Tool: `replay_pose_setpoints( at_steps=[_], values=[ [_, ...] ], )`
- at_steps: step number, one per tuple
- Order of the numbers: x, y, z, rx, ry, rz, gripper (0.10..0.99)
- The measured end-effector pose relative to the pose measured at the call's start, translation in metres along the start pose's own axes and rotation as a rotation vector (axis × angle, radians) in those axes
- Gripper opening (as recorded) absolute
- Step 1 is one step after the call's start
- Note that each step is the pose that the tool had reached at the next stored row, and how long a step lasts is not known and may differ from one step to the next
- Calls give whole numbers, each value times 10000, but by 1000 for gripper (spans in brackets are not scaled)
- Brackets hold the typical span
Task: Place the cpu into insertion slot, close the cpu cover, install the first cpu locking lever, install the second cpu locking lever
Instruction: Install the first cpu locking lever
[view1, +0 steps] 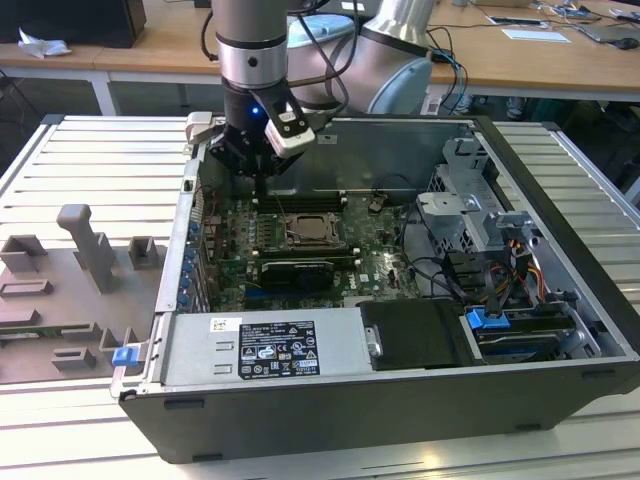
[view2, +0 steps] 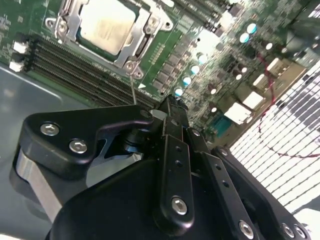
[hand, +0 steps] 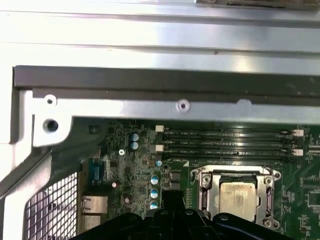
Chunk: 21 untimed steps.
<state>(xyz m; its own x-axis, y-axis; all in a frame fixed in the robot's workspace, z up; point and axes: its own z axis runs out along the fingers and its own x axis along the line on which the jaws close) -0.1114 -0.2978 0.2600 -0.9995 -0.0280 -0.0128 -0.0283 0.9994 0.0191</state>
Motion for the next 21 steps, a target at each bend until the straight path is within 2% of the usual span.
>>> replay_pose_setpoints(
  at_steps=[5,8,15,21],
  values=[
    [-5,87,14,0,0,0,106],
    [-50,111,24,0,1,0,106],
    [-151,115,37,0,0,0,106],
    [-292,111,46,0,2,0,106]
  ],
)
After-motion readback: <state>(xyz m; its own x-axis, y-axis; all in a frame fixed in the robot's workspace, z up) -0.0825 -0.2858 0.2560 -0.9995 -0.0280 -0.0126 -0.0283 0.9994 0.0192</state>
